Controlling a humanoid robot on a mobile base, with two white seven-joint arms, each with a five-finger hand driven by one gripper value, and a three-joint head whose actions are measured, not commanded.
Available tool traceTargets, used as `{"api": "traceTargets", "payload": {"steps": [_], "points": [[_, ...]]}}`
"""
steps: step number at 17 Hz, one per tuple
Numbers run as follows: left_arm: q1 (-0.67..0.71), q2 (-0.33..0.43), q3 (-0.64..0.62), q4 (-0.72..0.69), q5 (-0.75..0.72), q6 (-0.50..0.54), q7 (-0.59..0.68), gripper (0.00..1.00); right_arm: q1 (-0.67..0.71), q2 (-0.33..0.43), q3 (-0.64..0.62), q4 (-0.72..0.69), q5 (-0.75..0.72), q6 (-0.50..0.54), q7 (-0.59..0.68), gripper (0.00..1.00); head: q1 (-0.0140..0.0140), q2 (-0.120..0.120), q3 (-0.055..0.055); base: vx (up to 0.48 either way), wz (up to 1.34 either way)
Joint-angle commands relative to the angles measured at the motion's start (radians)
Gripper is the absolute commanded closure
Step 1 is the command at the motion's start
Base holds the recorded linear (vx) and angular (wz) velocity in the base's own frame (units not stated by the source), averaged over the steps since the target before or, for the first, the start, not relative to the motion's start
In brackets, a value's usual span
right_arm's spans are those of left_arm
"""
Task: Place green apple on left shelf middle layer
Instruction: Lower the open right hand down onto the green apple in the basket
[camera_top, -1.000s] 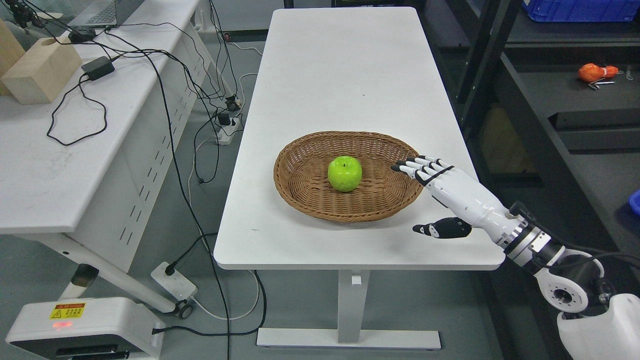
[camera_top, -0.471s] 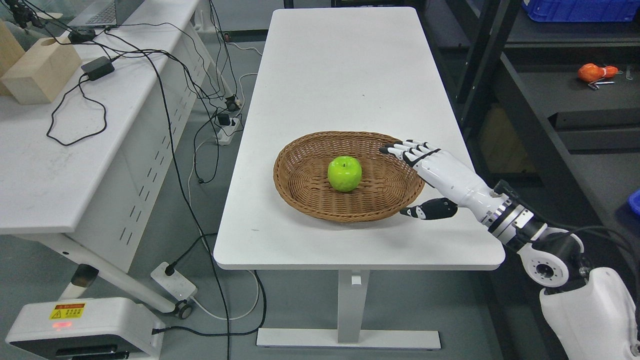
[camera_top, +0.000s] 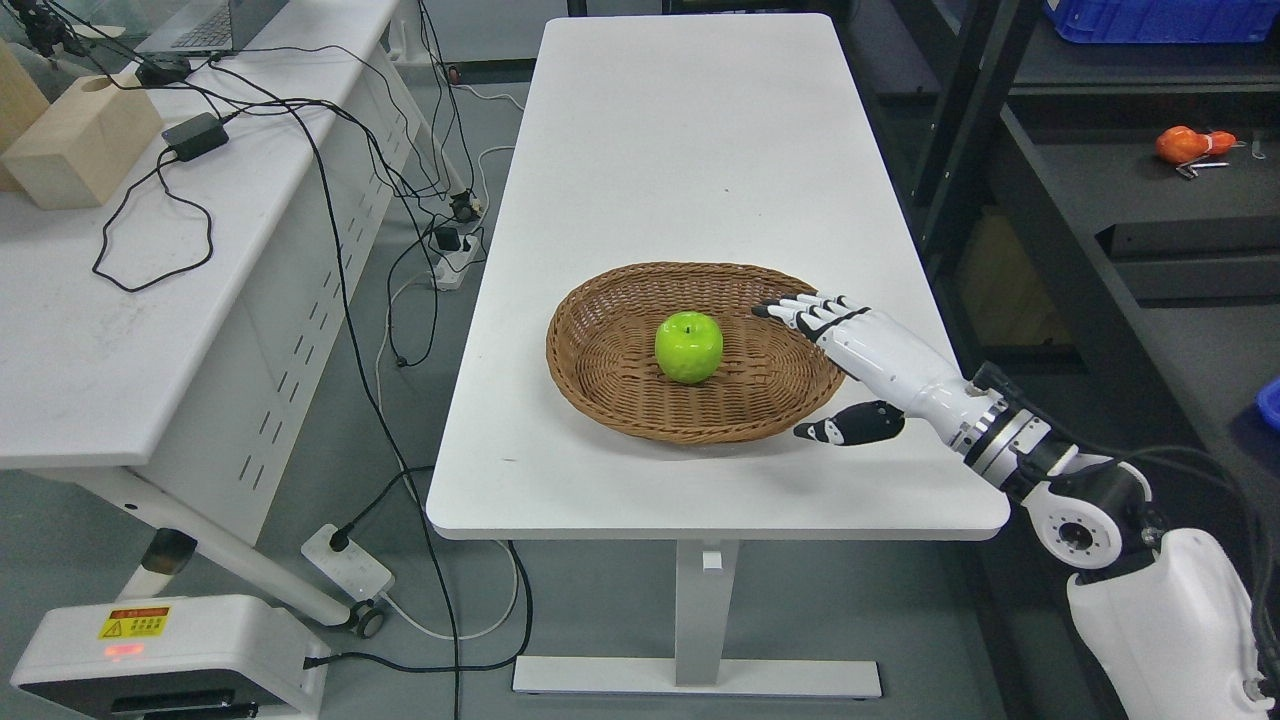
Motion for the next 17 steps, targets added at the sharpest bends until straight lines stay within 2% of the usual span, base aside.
{"api": "traceTargets", "payload": {"steps": [1, 6, 9, 13, 17], "points": [[0.000, 0.017, 0.000, 0.000, 0.000, 0.000, -0.001, 0.00, -0.002, 0.013, 0.012, 0.038, -0.013, -0.001, 0.003, 0.00, 0.0000, 0.000, 0.000, 0.019, -0.01], [0.000, 0.017, 0.000, 0.000, 0.000, 0.001, -0.001, 0.00, -0.005, 0.030, 0.029, 0.041, 0.000, -0.001, 0.010, 0.00, 0.0000, 0.000, 0.000, 0.078, -0.07], [0.000, 0.017, 0.000, 0.000, 0.000, 0.000, 0.001, 0.00, 0.019, 0.015, 0.046, 0.038, -0.007, -0.010, 0.083, 0.00, 0.0000, 0.000, 0.000, 0.167, -0.13], [0.000, 0.017, 0.000, 0.000, 0.000, 0.001, 0.001, 0.00, 0.044, 0.016, 0.126, 0.035, -0.004, -0.016, 0.089, 0.00, 0.0000, 0.000, 0.000, 0.187, -0.06], [0.000, 0.017, 0.000, 0.000, 0.000, 0.000, -0.001, 0.00, 0.041, 0.060, 0.143, 0.012, -0.058, -0.094, 0.104, 0.00, 0.0000, 0.000, 0.000, 0.153, 0.07]]}}
